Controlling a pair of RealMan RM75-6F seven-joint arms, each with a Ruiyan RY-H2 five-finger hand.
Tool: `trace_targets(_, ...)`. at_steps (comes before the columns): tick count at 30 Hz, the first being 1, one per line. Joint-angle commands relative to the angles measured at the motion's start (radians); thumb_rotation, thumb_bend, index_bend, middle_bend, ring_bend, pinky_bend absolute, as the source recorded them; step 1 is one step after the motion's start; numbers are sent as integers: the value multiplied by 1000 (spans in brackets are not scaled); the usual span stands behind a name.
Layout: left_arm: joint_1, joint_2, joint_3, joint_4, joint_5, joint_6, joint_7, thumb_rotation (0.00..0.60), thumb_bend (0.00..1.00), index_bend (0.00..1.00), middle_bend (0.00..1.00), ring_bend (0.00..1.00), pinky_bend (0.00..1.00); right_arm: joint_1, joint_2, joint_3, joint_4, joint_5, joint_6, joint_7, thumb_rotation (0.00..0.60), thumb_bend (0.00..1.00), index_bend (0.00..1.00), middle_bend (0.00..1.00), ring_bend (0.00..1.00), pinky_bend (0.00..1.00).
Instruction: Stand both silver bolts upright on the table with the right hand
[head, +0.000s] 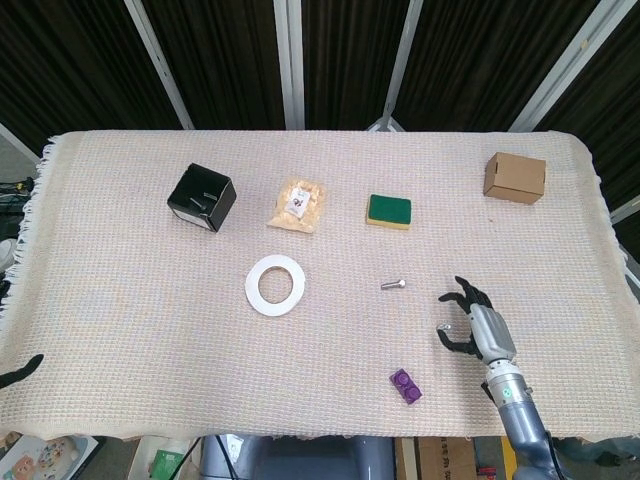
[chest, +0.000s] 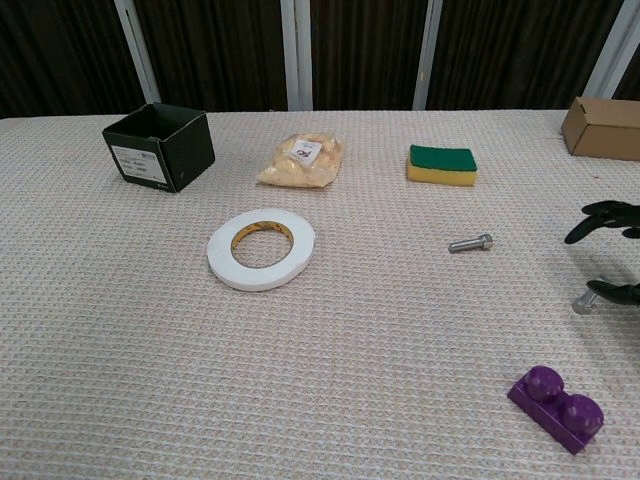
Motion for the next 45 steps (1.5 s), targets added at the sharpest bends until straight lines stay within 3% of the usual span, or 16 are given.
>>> trace_targets(1, 1, 1, -1, 1, -2, 1, -4, 600, 122, 78, 63, 0, 154, 23, 7, 15, -63, -7, 59, -137, 600, 352, 306, 25, 11, 0)
trace_targets(13, 1, 4, -3, 2, -5, -1, -13, 600, 122, 78, 63, 0, 154, 145, -29, 70, -174, 162, 65, -489, 600, 353, 305, 25, 8, 0)
trace_targets(23, -2, 4, -3, 1, -6, -6, -9, 600, 122, 78, 63, 0, 154, 280, -119, 119, -165, 359, 98, -745, 600, 353, 305, 23, 6, 0)
trace_targets(33, -4, 9, -5, 3, -11, -11, -21, 600, 123, 79, 63, 0, 154, 353, -210, 151, -110, 476, 151, -818, 600, 353, 305, 22, 6, 0)
trace_targets(45, -7, 8, -7, 3, -14, -16, -19, 600, 122, 82, 63, 0, 154, 395, -256, 143, 20, 488, 128, -800, 600, 353, 312, 23, 6, 0)
